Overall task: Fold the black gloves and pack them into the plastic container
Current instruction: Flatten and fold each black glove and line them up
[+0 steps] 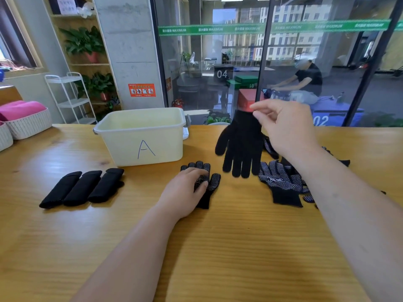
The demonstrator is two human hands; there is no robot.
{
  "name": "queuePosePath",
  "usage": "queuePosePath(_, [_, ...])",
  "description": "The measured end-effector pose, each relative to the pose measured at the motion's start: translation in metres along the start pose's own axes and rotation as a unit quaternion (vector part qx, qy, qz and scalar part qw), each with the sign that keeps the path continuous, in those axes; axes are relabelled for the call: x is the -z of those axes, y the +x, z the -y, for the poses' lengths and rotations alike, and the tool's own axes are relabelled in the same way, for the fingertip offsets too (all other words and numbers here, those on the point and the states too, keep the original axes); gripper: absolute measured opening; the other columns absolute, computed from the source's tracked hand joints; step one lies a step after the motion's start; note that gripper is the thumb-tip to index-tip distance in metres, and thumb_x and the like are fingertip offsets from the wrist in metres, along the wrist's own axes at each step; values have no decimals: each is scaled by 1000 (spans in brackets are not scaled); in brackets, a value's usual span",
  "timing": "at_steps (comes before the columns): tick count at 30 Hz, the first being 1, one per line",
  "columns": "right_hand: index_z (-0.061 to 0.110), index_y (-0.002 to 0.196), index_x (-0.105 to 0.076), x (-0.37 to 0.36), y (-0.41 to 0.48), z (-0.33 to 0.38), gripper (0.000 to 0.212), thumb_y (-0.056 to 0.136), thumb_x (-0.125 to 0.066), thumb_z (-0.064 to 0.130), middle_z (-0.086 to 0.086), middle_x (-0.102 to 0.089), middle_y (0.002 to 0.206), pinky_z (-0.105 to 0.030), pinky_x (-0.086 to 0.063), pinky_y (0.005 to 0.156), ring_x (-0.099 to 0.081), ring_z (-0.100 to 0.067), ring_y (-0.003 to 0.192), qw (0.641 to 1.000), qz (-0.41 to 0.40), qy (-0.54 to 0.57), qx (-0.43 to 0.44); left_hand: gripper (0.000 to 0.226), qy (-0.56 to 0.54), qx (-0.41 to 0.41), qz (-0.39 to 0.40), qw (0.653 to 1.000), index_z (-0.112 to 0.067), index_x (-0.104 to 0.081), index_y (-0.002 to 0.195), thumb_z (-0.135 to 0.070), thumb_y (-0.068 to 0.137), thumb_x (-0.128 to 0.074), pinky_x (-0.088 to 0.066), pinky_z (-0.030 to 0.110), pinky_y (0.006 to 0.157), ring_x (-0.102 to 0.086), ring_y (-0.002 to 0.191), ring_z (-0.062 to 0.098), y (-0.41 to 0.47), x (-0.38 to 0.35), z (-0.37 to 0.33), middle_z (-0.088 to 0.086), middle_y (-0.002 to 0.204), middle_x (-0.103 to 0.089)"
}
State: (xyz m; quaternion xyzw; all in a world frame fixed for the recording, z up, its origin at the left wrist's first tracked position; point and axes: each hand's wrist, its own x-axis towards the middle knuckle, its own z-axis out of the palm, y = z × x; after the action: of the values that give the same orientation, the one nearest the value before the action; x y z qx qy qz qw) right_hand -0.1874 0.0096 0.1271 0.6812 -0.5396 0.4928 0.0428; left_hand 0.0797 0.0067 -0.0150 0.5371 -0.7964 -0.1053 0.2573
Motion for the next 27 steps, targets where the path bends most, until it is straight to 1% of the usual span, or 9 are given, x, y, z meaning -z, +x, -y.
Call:
queuePosePath(3, [27, 123, -79, 3, -9, 1, 22, 103, -69, 25, 13, -79, 107, -23, -58, 92, -71, 1, 94, 995, -33, 5, 96, 42, 20, 4, 4, 1000, -36, -57, 149, -45, 108, -56, -49, 29, 101, -52, 135, 12, 0, -1, 3, -15, 152, -54])
queuePosePath(6, [32, 119, -79, -3, -49, -8, 21, 101, -72, 24, 16, -78, 110, -30, -58, 90, -72, -5, 97, 985, 70, -41, 153, 45, 43, 6, 16, 999, -33, -57, 150, -46, 107, -57, -49, 33, 106, -49, 139, 13, 1, -3, 4, -13, 154, -53])
queuePosePath(10, [39, 122, -74, -24, -116, -30, 22, 102, -65, 41, 26, -73, 109, -31, -56, 92, -68, -1, 104, 942, 294, -129, 97, 45, 67, -2, 27, 997, -34, -57, 149, -48, 106, -56, -49, 36, 109, -45, 142, 13, 2, -3, 4, -13, 154, -52])
queuePosePath(13, [36, 122, -72, -31, -141, -30, 28, 106, -52, 49, 25, -61, 117, -25, -48, 93, -58, -2, 116, 954, 269, -121, 45, 47, 93, -11, 24, 995, -32, -54, 152, -46, 107, -55, -45, 38, 113, -41, 144, 15, -1, -1, 3, -11, 154, -50])
queuePosePath(15, [34, 141, -64, -37, -147, -22, 43, 107, -46, 54, 20, -53, 143, -32, -45, 110, -45, -4, 138, 957, 267, -110, 19, 50, 94, -25, 40, 994, -33, -48, 158, -45, 109, -51, -35, 40, 123, -31, 153, 17, -5, 0, 4, -11, 162, -42])
queuePosePath(17, [38, 164, -35, -44, -151, -14, 67, 105, -32, 70, 14, -20, 173, -42, -27, 129, -12, -10, 160, 927, 350, -132, 12, 55, 80, -32, 99, 991, -39, -34, 165, -52, 112, -39, -17, 44, 132, -11, 163, 16, -13, 0, 4, -13, 174, -23])
queuePosePath(20, [40, 169, -7, -48, -159, -6, 86, 95, -7, 85, 10, 8, 177, -43, -3, 133, 13, -12, 163, 875, 447, -185, 21, 67, 121, -31, 180, 976, -46, -12, 169, -71, 106, -18, 3, 45, 134, 12, 164, 14, -29, 2, 6, -13, 179, 2])
queuePosePath(24, [45, 167, -16, -34, -170, 7, 86, 94, 0, 86, 17, -2, 176, -40, -7, 133, 5, -9, 163, 882, 438, -171, 25, 79, 150, -27, 210, 966, -48, 0, 168, -83, 97, -6, 7, 45, 133, 22, 162, 15, -52, 14, 4, -11, 178, 14])
queuePosePath(27, [44, 162, -34, -28, -180, 16, 74, 102, -5, 77, 21, -25, 170, -39, -24, 128, -14, -5, 158, 916, 373, -144, 35, 84, 156, -35, 217, 963, -48, 1, 168, -86, 94, -3, 7, 45, 133, 22, 162, 14, -72, 24, 2, -12, 177, 15])
